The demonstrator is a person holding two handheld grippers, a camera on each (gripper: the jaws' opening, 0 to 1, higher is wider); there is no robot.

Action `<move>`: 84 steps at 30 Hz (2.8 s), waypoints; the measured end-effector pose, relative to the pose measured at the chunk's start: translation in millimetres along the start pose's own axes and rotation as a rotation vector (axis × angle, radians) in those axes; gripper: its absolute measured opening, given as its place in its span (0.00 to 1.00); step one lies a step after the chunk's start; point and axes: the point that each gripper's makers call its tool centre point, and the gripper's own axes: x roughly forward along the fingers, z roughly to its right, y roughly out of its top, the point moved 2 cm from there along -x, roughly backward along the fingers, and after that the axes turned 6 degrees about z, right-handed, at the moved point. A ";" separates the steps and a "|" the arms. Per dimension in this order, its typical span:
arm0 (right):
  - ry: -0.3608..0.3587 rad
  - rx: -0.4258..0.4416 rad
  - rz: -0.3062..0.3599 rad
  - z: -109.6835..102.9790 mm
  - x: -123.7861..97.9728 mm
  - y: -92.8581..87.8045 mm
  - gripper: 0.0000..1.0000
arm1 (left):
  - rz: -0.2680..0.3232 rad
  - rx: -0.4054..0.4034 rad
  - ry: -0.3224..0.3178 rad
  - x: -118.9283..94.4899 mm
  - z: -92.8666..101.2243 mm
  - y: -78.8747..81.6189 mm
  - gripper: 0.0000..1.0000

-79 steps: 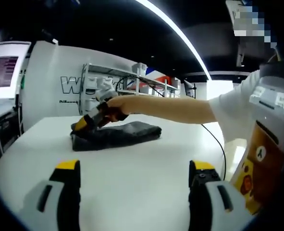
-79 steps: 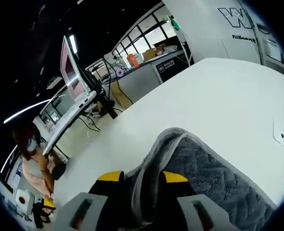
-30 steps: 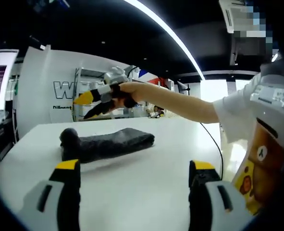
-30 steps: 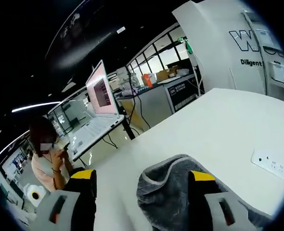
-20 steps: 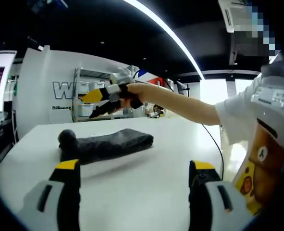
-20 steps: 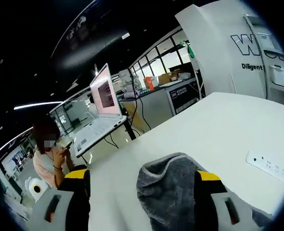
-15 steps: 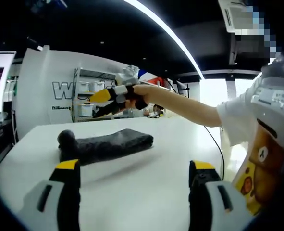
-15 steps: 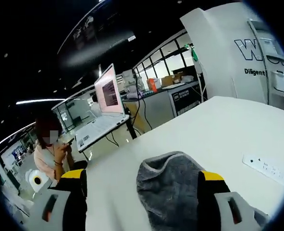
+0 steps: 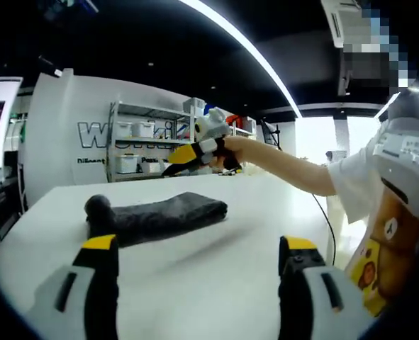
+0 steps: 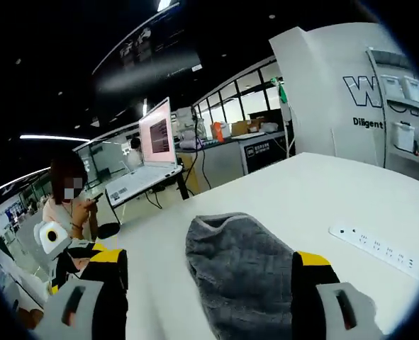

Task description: Fold the towel on the table until its edges align and the towel forms a compact rectangular stack.

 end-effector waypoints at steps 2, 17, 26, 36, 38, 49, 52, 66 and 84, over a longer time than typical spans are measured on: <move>-0.021 -0.029 -0.007 -1.5 -11.8 -7.8 1.00 | 0.001 0.001 0.000 0.2 -0.4 0.3 0.98; -0.194 -0.114 0.021 0.9 -95.5 -44.3 1.00 | 0.005 -0.013 0.000 6.3 -3.4 -1.2 0.99; -0.280 -0.122 0.064 2.4 -143.5 -52.2 1.00 | -0.001 -0.014 -0.022 19.1 1.6 -4.0 0.99; -0.340 -0.087 0.099 4.3 -184.0 -75.6 1.00 | 0.001 -0.014 -0.046 25.0 7.3 -1.3 0.99; -0.352 -0.077 0.089 2.9 -192.1 -85.9 1.00 | 0.002 -0.020 -0.047 25.5 7.7 -2.0 0.99; -0.486 -0.097 0.053 0.0 -225.3 -123.9 1.00 | -0.009 -0.036 -0.047 29.8 7.7 -8.9 0.98; -0.495 -0.077 0.053 -3.0 -228.1 -135.6 1.00 | -0.011 -0.036 -0.042 28.8 6.4 -9.6 0.99; -0.566 -0.069 0.033 -22.5 -226.1 -167.9 1.00 | -0.036 -0.027 -0.027 23.6 1.0 -10.3 0.99; -0.663 -0.061 0.075 -38.2 -229.9 -163.4 1.00 | -0.162 0.060 -0.025 10.2 -20.1 -1.0 0.99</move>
